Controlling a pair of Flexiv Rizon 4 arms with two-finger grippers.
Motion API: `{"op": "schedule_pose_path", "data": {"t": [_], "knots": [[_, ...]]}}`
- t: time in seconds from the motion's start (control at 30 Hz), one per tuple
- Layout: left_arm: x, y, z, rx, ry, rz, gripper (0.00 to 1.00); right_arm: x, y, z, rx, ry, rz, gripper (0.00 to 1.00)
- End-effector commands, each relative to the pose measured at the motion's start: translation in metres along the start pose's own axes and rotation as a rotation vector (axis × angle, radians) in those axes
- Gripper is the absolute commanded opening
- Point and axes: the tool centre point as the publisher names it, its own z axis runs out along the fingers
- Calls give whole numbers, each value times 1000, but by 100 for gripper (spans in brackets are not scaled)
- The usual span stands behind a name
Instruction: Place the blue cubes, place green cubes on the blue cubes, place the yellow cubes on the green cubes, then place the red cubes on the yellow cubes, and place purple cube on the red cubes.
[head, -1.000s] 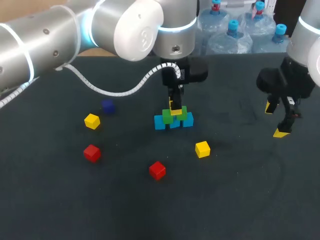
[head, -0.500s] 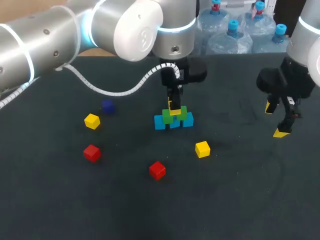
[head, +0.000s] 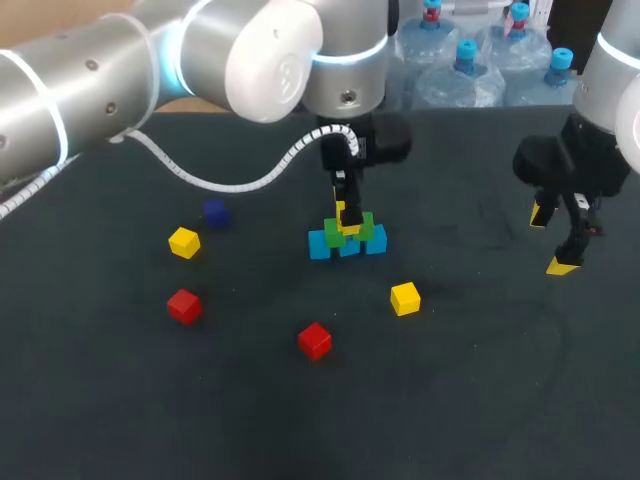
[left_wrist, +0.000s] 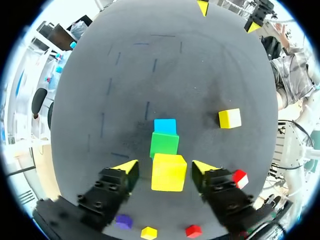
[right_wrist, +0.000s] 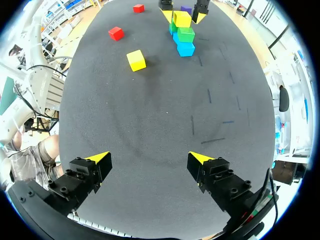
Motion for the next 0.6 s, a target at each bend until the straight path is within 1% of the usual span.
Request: {"op": "schedule_pose_path", "data": {"t": [0.03, 0.13, 0.2, 0.3, 0.47, 0.6], "knots": [[2, -1, 0, -11, -17, -8, 100, 1, 0, 0, 2, -1, 0, 100], [2, -2, -8, -60, -41, -13, 100, 1, 0, 0, 2, -1, 0, 100], [3, -3, -16, -95, -72, -14, 100, 1, 0, 0, 2, -1, 0, 100], [10, -12, -31, -166, -108, -25, 100, 1, 0, 0, 2, -1, 0, 100], [22, -33, -58, -241, -116, -60, 100, 1, 0, 0, 2, -1, 0, 100], [35, -50, -75, -274, -87, -97, 100, 1, 0, 0, 2, -1, 0, 100]]}}
